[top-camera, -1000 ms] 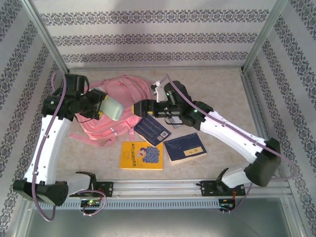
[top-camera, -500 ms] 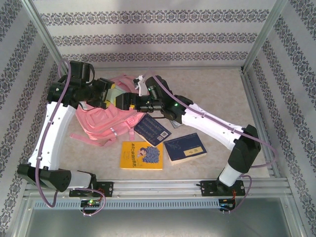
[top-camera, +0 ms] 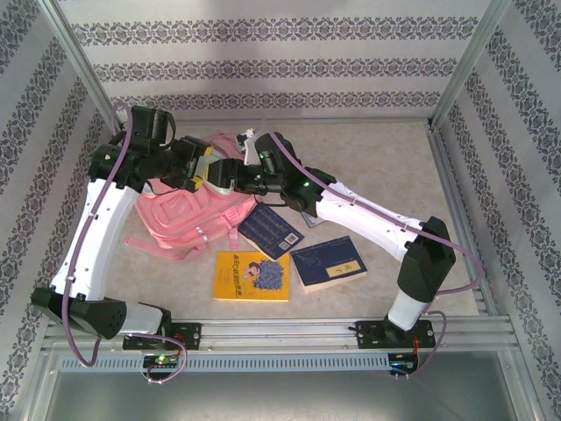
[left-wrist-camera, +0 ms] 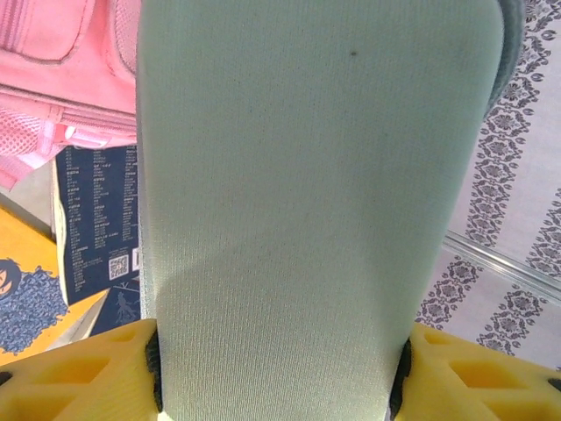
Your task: Pack the student bag
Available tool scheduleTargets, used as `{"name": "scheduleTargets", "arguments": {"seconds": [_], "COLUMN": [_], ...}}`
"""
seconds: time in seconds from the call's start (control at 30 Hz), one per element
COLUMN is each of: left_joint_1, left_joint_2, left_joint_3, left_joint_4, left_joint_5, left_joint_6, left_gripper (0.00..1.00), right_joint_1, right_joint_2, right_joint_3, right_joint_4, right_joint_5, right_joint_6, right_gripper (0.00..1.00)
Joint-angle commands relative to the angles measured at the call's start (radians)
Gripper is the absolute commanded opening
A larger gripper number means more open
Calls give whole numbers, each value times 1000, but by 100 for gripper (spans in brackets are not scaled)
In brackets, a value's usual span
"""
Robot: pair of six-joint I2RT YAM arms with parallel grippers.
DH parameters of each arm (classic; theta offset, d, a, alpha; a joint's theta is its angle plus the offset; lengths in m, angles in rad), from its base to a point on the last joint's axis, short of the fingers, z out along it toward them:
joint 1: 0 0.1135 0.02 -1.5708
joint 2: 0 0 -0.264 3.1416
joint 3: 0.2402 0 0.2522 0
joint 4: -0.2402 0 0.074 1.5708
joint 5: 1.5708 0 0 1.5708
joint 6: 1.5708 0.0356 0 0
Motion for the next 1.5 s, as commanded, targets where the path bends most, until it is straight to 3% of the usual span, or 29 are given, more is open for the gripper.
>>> {"name": "scheduleTargets", "arguments": {"seconds": [0.0, 0.23, 0.43, 0.63, 0.77, 0.83, 1.07, 1.2, 1.47], "left_joint_1": [-24, -25, -31, -97, -99, -94, -31, -2, 8], "left_joint_2": [2, 28, 118, 362, 542, 596, 704, 739, 841], "left_joint_3": [-11, 44, 163, 373, 477, 488, 420, 352, 362], "left_joint_4": [35, 8, -43, -196, -255, -226, 49, 198, 283], "left_joint_5": [2, -32, -100, -290, -389, -404, -277, -206, -130], "left_joint_6": [-17, 57, 283, 516, 556, 558, 578, 558, 514], "left_gripper": [64, 83, 92, 100, 100, 100, 99, 87, 67], "right_joint_1": [-9, -46, -148, -309, -412, -412, -430, -468, -510], "right_joint_2": [-6, -71, -208, -429, -581, -633, -747, -793, -816], "right_joint_3": [-3, -79, -176, -328, -409, -429, -535, -557, -554], "right_joint_4": [82, 59, -147, -338, -442, -493, -540, -588, -626], "right_joint_5": [-10, 38, 133, 199, 202, 241, 237, 233, 229], "right_joint_6": [29, 37, -64, -199, -270, -310, -288, -288, -300], "right_gripper": [49, 41, 40, 39, 39, 38, 38, 37, 36]}}
